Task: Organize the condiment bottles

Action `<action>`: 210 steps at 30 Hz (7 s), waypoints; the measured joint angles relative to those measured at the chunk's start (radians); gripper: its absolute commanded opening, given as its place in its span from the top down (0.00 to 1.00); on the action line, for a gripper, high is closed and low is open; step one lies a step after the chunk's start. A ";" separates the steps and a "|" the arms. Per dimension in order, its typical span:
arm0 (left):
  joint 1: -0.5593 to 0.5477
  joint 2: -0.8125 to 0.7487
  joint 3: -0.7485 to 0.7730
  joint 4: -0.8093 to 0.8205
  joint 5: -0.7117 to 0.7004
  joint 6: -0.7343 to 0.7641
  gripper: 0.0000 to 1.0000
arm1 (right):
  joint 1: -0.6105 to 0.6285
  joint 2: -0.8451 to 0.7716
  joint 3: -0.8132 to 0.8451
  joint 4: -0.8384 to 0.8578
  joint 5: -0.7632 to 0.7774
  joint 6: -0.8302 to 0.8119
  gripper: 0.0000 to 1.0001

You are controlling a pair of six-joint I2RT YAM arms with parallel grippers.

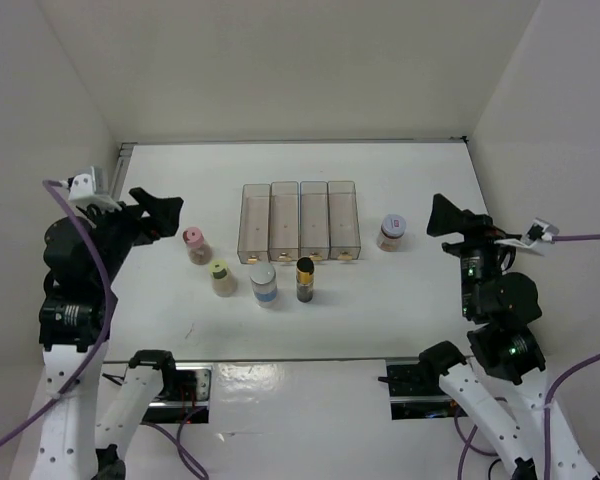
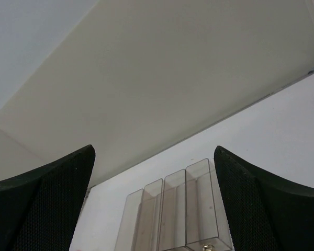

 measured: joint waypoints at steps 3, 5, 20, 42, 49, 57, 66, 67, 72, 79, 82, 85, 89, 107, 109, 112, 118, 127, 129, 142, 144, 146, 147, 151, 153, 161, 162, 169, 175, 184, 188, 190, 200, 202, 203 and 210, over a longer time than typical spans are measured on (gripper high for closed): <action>0.000 0.074 0.023 -0.012 -0.005 0.011 0.00 | 0.000 0.081 0.056 0.000 0.006 -0.041 0.02; 0.000 0.139 0.048 -0.037 -0.014 0.023 0.00 | 0.000 0.150 0.100 -0.011 0.004 -0.062 0.02; -0.001 0.709 0.344 -0.333 -0.232 0.115 0.00 | -0.065 0.766 0.432 -0.215 -0.301 -0.240 0.02; -0.121 0.875 0.223 -0.333 -0.355 0.124 0.00 | 0.014 1.044 0.642 -0.271 -0.506 -0.266 0.02; -0.121 0.885 0.170 -0.299 -0.367 0.084 0.00 | 0.062 1.046 0.642 -0.274 -0.498 -0.267 0.02; -0.121 0.918 0.146 -0.270 -0.359 0.080 0.11 | 0.064 1.048 0.642 -0.275 -0.486 -0.268 0.02; -0.121 0.950 0.141 -0.243 -0.351 0.078 0.28 | 0.064 1.035 0.636 -0.284 -0.460 -0.267 0.02; -0.121 0.953 0.141 -0.242 -0.351 0.076 0.29 | 0.064 1.030 0.636 -0.288 -0.458 -0.267 0.02; -0.121 0.955 0.140 -0.236 -0.349 0.061 0.43 | 0.064 1.005 0.628 -0.296 -0.444 -0.267 0.02; -0.121 0.954 0.145 -0.241 -0.344 0.058 0.57 | 0.064 0.999 0.621 -0.305 -0.425 -0.267 0.02; -0.121 0.948 0.172 -0.274 -0.344 0.058 0.60 | 0.064 0.999 0.621 -0.305 -0.410 -0.267 0.02; -0.121 0.933 0.258 -0.316 -0.341 0.057 0.60 | 0.064 0.996 0.621 -0.306 -0.389 -0.269 0.02; -0.125 0.923 0.465 -0.345 -0.326 0.060 0.57 | 0.064 0.995 0.621 -0.306 -0.356 -0.269 0.02; -0.329 1.176 0.766 -0.361 -0.264 0.086 0.53 | -0.011 1.015 0.621 -0.302 -0.352 -0.269 0.02; -0.328 1.188 0.767 -0.361 -0.263 0.086 0.53 | -0.011 1.022 0.621 -0.301 -0.356 -0.269 0.02; -0.328 1.196 0.774 -0.359 -0.259 0.086 0.53 | -0.016 1.033 0.621 -0.301 -0.357 -0.269 0.02; -0.338 1.218 0.777 -0.352 -0.248 0.086 0.53 | -0.016 1.057 0.615 -0.296 -0.361 -0.269 0.02; -0.354 1.273 0.776 -0.343 -0.245 0.086 0.51 | -0.022 1.073 0.588 -0.295 -0.365 -0.269 0.02; -0.354 1.280 0.776 -0.342 -0.246 0.086 0.51 | -0.025 1.073 0.585 -0.294 -0.365 -0.269 0.02; -0.363 1.341 0.773 -0.337 -0.269 0.088 0.51 | -0.027 1.075 0.577 -0.294 -0.372 -0.274 0.02; -0.364 1.344 0.759 -0.330 -0.270 0.089 0.51 | -0.027 1.075 0.577 -0.294 -0.376 -0.274 0.02; -0.365 1.346 0.748 -0.330 -0.270 0.089 0.49 | -0.027 1.075 0.576 -0.294 -0.379 -0.274 0.02; -0.365 1.349 0.745 -0.329 -0.270 0.089 0.49 | -0.027 1.075 0.575 -0.294 -0.381 -0.274 0.02; -0.370 1.364 0.743 -0.325 -0.273 0.089 0.48 | -0.028 1.077 0.572 -0.294 -0.386 -0.274 0.02; -0.372 1.374 0.743 -0.323 -0.278 0.092 0.46 | -0.028 1.077 0.572 -0.294 -0.387 -0.274 0.02; -0.374 1.406 0.743 -0.316 -0.299 0.097 0.35 | -0.028 1.077 0.563 -0.294 -0.390 -0.277 0.02; -0.374 1.410 0.743 -0.315 -0.301 0.100 0.33 | -0.028 1.077 0.561 -0.294 -0.390 -0.278 0.02; -0.391 1.415 0.752 -0.332 -0.327 0.112 0.13 | -0.028 1.077 0.558 -0.294 -0.391 -0.283 0.02; -0.423 1.383 0.822 -0.399 -0.350 0.108 0.03 | -0.028 1.077 0.558 -0.295 -0.391 -0.285 0.02; -0.418 0.888 0.702 -0.454 -0.349 0.051 0.00 | -0.033 1.021 0.512 -0.296 -0.415 -0.284 0.02; -0.376 0.700 0.515 -0.469 -0.359 -0.010 0.00 | -0.036 0.997 0.505 -0.295 -0.423 -0.284 0.02; -0.362 0.682 0.407 -0.482 -0.362 -0.042 0.00 | -0.036 0.991 0.500 -0.294 -0.428 -0.283 0.02; -0.360 0.723 0.071 -0.492 -0.314 -0.127 0.00 | -0.036 0.984 0.474 -0.296 -0.444 -0.280 0.02; -0.360 0.721 0.071 -0.467 -0.313 -0.130 0.00 | -0.036 0.984 0.474 -0.296 -0.444 -0.276 0.02; -0.361 0.723 0.071 -0.456 -0.313 -0.130 0.00 | -0.036 0.984 0.473 -0.296 -0.445 -0.274 0.02; -0.391 0.753 0.047 -0.414 -0.305 -0.131 0.01 | -0.036 0.975 0.473 -0.296 -0.445 -0.272 0.02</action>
